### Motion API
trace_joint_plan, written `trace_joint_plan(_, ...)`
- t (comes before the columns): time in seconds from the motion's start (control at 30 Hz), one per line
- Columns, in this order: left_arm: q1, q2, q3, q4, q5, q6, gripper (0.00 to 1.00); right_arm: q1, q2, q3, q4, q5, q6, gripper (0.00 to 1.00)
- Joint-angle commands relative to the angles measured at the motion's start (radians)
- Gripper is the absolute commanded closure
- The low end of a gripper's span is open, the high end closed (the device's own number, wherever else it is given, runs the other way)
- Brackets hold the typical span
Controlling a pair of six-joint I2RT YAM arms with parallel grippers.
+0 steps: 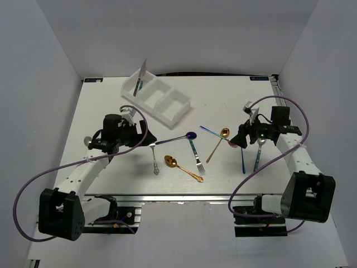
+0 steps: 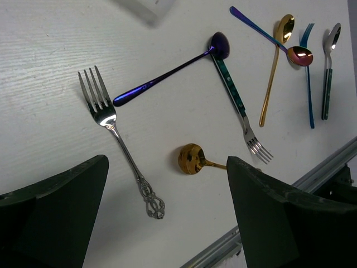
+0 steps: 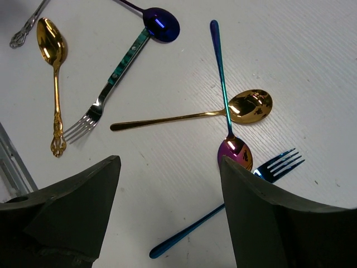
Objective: Sort the eating utensils into containers
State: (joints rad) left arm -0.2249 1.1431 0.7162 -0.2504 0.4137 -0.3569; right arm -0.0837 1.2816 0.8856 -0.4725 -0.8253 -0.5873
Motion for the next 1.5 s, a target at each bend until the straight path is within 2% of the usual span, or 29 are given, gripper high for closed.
trace_joint_plan(0.0, -0.005, -0.062, 0.002, -0.059, 0.045, -0.022, 0.02, 0.001, -0.037, 0.006, -0.069, -0.064, -0.101, 0.22)
trace_joint_plan(0.2, -0.01, -0.097, -0.026, -0.092, 0.028, -0.091, 0.02, 0.001, -0.071, -0.011, -0.068, -0.074, -0.114, 0.17)
trace_joint_plan(0.4, -0.072, -0.02, -0.026, -0.115, -0.033, -0.093, 0.02, 0.001, -0.076, -0.016, -0.072, -0.075, -0.12, 0.16)
trace_joint_plan(0.77, -0.175, 0.087, 0.023, -0.127, -0.332, -0.145, 0.02, -0.024, -0.099, -0.027, -0.048, -0.077, -0.103, 0.14)
trace_joint_plan(1.47, -0.304, 0.311, 0.153, -0.135, -0.598, -0.209, 0.02, -0.048, -0.094, -0.03, -0.04, -0.077, -0.092, 0.13)
